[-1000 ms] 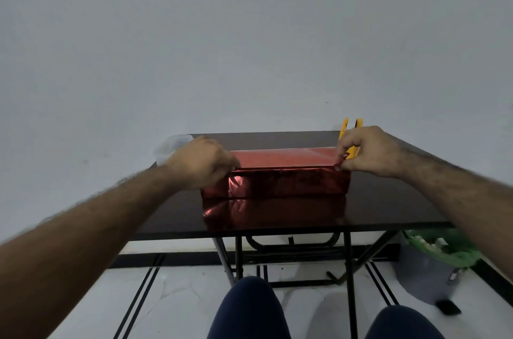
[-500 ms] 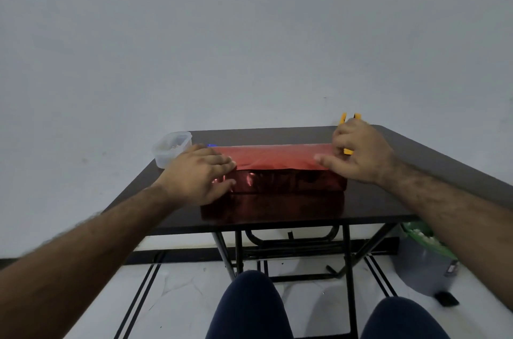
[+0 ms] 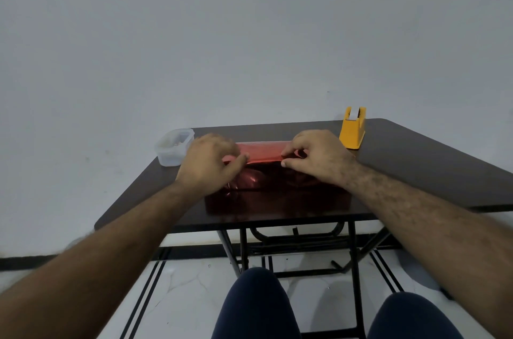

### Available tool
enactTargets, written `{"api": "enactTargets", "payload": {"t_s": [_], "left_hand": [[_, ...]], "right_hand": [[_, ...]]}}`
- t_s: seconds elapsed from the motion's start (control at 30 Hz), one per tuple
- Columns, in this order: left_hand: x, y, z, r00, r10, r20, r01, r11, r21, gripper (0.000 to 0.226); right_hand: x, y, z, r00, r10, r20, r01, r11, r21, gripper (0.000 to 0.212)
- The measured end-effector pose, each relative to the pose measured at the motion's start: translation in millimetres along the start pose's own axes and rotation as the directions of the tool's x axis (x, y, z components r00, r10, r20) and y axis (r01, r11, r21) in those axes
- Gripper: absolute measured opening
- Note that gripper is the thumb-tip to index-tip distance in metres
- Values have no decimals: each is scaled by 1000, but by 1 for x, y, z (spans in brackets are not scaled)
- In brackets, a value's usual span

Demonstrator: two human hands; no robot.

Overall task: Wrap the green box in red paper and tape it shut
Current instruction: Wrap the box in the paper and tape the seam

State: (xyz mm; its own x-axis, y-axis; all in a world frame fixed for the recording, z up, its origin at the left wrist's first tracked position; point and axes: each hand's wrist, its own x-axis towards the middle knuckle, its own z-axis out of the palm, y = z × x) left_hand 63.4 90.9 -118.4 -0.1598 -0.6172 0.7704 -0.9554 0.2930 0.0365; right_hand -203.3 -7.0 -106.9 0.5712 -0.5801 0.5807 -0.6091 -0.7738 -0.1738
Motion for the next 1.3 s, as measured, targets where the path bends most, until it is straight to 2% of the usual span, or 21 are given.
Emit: {"api": "enactTargets", "payload": {"t_s": [0.07,0.2,0.3,0.5,0.7,0.9,1.07,1.2,1.3], "left_hand": [[13,12,0,1000,-1,-8,1,1000,-29,30],[39,25,14,980,111,165,-109,994,-21,31],[48,21,30,964,141,224,-146,989,6,23],[59,8,53,975,128,184,-136,990,31,24],[57,-8,84,990,80,115,-86,995,45,29],[52,-19,102,998,55,40,-56,998,20,25],[51,-15,101,999,32,22,-33,999,11,23],[52,-13,100,998,51,25,-52,998,34,23],[52,-12,98,998,54,24,-55,998,34,22]], "right_hand": [[2,1,1,1000,-6,1,6,999,-35,29],[8,3,7,999,-32,-26,27,983,-182,48],[12,8,13,998,-48,-34,38,965,-260,43],[25,21,29,996,-24,-81,-2,950,-312,41],[38,40,52,985,23,-173,-63,970,-234,34],[31,57,80,957,-76,-279,24,982,-185,33],[29,50,84,953,-125,-274,69,976,-206,46],[31,46,86,933,-148,-327,67,967,-246,29],[31,43,87,924,-137,-356,44,965,-258,24]]}}
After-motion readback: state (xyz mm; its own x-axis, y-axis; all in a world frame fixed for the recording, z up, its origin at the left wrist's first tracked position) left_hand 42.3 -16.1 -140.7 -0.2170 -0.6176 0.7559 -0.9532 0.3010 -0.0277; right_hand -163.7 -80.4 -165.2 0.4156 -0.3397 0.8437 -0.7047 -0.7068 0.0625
